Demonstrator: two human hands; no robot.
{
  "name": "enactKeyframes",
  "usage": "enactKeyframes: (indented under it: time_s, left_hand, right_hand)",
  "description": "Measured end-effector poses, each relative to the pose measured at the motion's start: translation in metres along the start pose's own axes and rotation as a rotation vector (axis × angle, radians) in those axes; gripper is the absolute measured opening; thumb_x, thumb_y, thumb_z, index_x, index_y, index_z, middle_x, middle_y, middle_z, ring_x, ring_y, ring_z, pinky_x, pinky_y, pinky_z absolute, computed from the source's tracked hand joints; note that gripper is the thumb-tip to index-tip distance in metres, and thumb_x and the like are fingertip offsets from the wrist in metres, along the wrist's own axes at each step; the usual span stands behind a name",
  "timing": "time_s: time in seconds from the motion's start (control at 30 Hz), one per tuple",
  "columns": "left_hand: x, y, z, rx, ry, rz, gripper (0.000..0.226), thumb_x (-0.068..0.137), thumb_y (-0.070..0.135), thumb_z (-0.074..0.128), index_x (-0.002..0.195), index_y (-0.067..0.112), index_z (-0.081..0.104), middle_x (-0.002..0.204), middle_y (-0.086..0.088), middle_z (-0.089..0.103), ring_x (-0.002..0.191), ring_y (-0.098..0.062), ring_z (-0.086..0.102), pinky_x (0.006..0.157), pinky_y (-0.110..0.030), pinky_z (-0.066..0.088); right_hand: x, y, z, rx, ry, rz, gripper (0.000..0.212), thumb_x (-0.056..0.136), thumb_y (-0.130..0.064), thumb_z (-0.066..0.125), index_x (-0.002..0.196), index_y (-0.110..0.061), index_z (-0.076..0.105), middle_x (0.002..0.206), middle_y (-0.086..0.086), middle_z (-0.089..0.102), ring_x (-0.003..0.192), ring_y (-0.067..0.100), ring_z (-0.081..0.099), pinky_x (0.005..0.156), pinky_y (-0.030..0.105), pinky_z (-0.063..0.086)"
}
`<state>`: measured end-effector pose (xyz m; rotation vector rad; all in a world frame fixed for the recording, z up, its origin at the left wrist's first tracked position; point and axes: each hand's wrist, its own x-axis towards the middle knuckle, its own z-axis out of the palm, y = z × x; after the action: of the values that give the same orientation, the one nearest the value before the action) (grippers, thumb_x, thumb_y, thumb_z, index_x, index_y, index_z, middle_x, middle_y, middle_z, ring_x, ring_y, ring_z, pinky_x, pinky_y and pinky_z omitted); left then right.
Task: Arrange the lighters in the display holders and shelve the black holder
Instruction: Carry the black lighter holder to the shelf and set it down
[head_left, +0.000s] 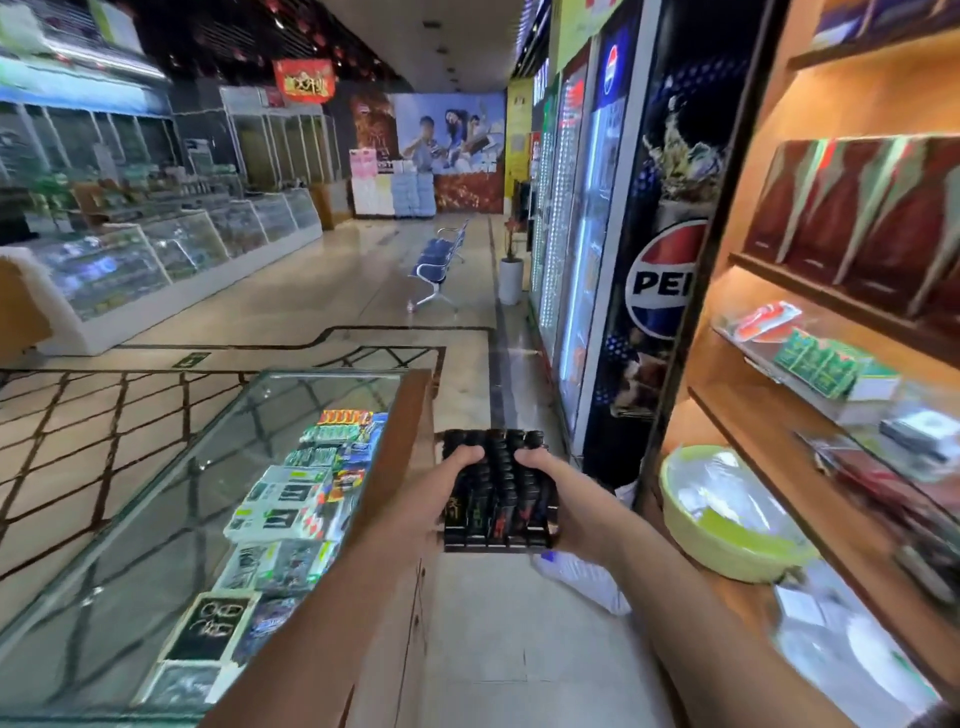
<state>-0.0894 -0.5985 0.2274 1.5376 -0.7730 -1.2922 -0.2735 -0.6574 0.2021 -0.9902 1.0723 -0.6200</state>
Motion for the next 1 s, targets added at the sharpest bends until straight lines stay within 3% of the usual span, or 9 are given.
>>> enactKeyframes:
  time_s: [0.1, 0.2, 0.33, 0.43, 0.6, 0.8, 1.0]
  left_hand:
    - [0.048, 0.01, 0.039, 0.019, -0.067, -0.011, 0.045, 0.078, 0.054, 0.081, 0.108, 0.022, 0.075, 0.102, -0.003, 0.08, 0.094, -0.024, 0.077, 0.084, -0.039, 0.062]
    - [0.098, 0.019, 0.074, 0.036, -0.119, -0.036, 0.042, 0.081, 0.052, 0.079, 0.107, 0.019, 0.077, 0.09, 0.001, 0.081, 0.09, -0.022, 0.077, 0.076, -0.034, 0.06]
    - [0.165, 0.029, 0.115, 0.079, -0.2, -0.053, 0.035, 0.084, 0.048, 0.079, 0.101, 0.017, 0.077, 0.082, 0.004, 0.08, 0.086, -0.02, 0.077, 0.07, -0.031, 0.058]
    - [0.227, 0.036, 0.144, 0.124, -0.265, -0.062, 0.044, 0.084, 0.053, 0.077, 0.106, 0.015, 0.077, 0.09, 0.001, 0.081, 0.089, -0.02, 0.077, 0.069, -0.03, 0.057]
    - [0.329, 0.062, 0.197, 0.174, -0.4, -0.085, 0.046, 0.086, 0.052, 0.076, 0.11, 0.013, 0.077, 0.094, -0.001, 0.081, 0.087, -0.019, 0.079, 0.072, -0.03, 0.057]
    - [0.414, 0.089, 0.263, 0.171, -0.563, -0.096, 0.033, 0.092, 0.04, 0.075, 0.111, 0.013, 0.075, 0.098, -0.004, 0.081, 0.079, -0.015, 0.079, 0.056, -0.022, 0.057]
    - [0.485, 0.093, 0.329, 0.261, -0.664, -0.14, 0.036, 0.094, 0.042, 0.07, 0.114, 0.014, 0.076, 0.102, -0.003, 0.081, 0.09, -0.015, 0.078, 0.065, -0.024, 0.056]
  right_hand:
    - [0.025, -0.013, -0.042, 0.025, 0.028, 0.009, 0.069, 0.076, -0.059, 0.082, 0.13, -0.02, 0.068, 0.122, 0.009, 0.077, 0.117, 0.03, 0.072, 0.108, 0.054, 0.053]
    - [0.049, -0.024, -0.081, 0.054, 0.073, 0.044, 0.067, 0.078, -0.063, 0.08, 0.128, -0.019, 0.071, 0.12, 0.008, 0.078, 0.115, 0.027, 0.074, 0.109, 0.052, 0.052]
    - [0.091, -0.035, -0.129, 0.059, 0.136, 0.095, 0.071, 0.076, -0.069, 0.079, 0.127, -0.019, 0.072, 0.119, 0.009, 0.078, 0.115, 0.027, 0.074, 0.101, 0.048, 0.058]
    - [0.127, -0.049, -0.159, 0.091, 0.172, 0.118, 0.067, 0.08, -0.064, 0.079, 0.126, -0.016, 0.073, 0.121, 0.014, 0.077, 0.114, 0.029, 0.074, 0.089, 0.047, 0.063]
    - [0.19, -0.086, -0.204, 0.13, 0.33, 0.139, 0.061, 0.081, -0.064, 0.075, 0.12, -0.017, 0.074, 0.115, 0.011, 0.079, 0.11, 0.028, 0.075, 0.084, 0.042, 0.062]
    - [0.246, -0.116, -0.259, 0.175, 0.488, 0.105, 0.051, 0.09, -0.062, 0.066, 0.118, -0.02, 0.074, 0.103, 0.006, 0.081, 0.103, 0.027, 0.076, 0.093, 0.051, 0.062]
    - [0.295, -0.125, -0.323, 0.245, 0.553, 0.124, 0.047, 0.092, -0.061, 0.063, 0.113, -0.02, 0.075, 0.104, 0.009, 0.081, 0.105, 0.029, 0.075, 0.092, 0.051, 0.063]
